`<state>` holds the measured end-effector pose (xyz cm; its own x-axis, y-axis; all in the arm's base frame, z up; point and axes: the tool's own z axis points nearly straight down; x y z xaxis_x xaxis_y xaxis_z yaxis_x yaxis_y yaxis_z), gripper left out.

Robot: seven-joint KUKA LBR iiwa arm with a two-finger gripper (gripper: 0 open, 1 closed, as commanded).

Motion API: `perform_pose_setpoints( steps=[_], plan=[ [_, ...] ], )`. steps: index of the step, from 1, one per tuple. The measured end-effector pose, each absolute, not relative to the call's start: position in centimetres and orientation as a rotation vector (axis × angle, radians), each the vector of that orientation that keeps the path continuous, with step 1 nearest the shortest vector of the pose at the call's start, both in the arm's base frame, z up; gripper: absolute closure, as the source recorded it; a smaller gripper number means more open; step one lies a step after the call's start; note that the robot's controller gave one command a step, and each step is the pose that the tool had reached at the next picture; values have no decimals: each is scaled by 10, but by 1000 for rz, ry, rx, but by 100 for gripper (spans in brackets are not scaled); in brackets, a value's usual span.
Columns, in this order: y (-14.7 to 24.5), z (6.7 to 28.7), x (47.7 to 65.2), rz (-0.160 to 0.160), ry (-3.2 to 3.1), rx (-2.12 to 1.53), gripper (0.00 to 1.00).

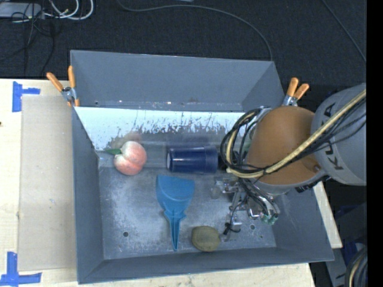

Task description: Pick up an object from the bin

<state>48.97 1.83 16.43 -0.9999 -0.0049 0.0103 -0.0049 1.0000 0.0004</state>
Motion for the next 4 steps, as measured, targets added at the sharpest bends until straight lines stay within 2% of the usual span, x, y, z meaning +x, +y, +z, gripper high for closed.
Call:
perform_pose_setpoints(
  steps=[1, 2, 3, 4],
  plan=[
    [18, 169, 491, -1, -3139, 6, 0],
    [24, 102, 480, -2, -3129, 189, 0],
    [26, 100, 476, -1, -3126, 253, 0],
    [25, 118, 475, -2, -3128, 213, 0]
  ],
)
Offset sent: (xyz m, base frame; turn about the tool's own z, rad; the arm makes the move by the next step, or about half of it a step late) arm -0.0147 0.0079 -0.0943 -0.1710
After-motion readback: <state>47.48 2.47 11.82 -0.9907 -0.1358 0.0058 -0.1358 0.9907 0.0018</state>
